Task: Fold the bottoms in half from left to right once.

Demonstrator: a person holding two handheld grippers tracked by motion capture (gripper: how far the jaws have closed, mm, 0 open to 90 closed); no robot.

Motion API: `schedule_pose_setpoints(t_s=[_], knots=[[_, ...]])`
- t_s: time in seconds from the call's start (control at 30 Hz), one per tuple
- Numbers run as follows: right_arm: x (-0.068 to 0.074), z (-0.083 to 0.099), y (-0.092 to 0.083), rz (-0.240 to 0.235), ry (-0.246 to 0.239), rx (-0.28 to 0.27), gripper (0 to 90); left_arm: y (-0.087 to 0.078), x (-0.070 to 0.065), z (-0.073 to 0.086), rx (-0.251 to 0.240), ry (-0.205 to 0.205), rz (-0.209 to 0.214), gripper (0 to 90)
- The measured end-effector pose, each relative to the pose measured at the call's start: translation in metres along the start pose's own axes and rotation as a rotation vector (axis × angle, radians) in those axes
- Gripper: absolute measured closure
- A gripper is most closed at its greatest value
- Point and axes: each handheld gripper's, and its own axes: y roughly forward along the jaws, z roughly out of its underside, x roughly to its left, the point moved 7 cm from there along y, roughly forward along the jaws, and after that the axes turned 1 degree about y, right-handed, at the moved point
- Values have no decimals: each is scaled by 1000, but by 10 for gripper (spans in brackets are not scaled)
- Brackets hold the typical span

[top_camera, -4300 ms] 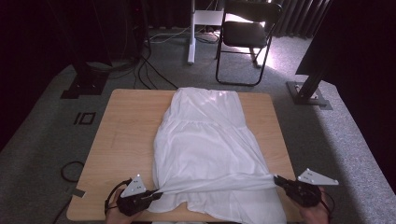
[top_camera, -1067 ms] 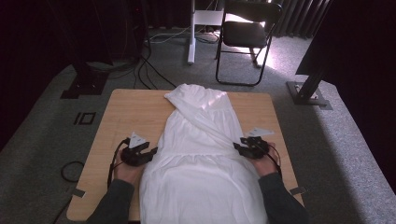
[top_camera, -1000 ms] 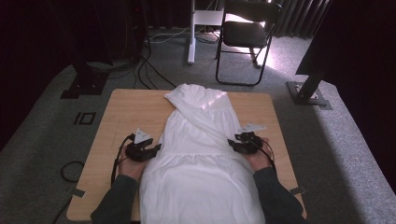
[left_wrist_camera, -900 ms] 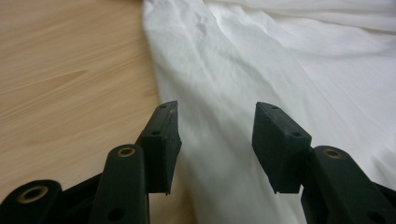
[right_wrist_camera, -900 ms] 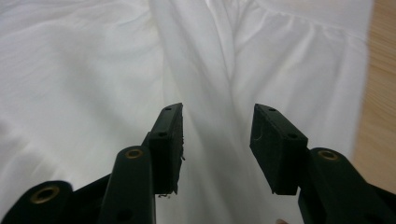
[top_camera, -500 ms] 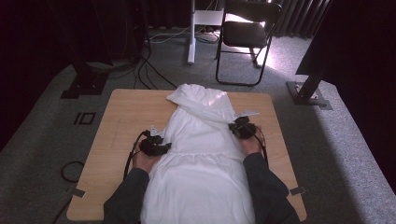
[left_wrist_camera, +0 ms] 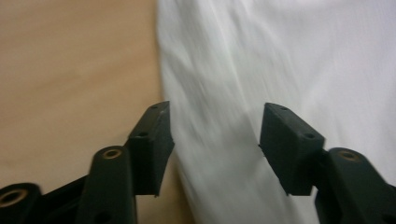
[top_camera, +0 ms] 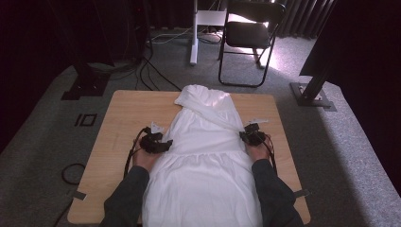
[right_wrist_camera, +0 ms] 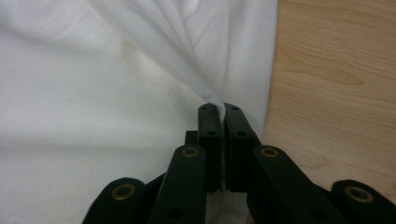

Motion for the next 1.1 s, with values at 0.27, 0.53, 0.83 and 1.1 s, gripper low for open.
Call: schedule_pose_setpoints(t_s=[0.27, 0.53, 0.83, 1.1], knots=[[-1, 0, 0, -12, 9, 2, 858, 38, 4, -13, 79, -12, -9, 475], [3, 7, -6, -25, 8, 4, 857, 29, 0, 6, 74, 28, 24, 856], [25, 54, -49, -82, -37, 22, 860, -17, -29, 50, 43, 96, 51, 856], [45, 101, -90, -128, -47, 23, 864, -45, -57, 77, 32, 160, 58, 851]])
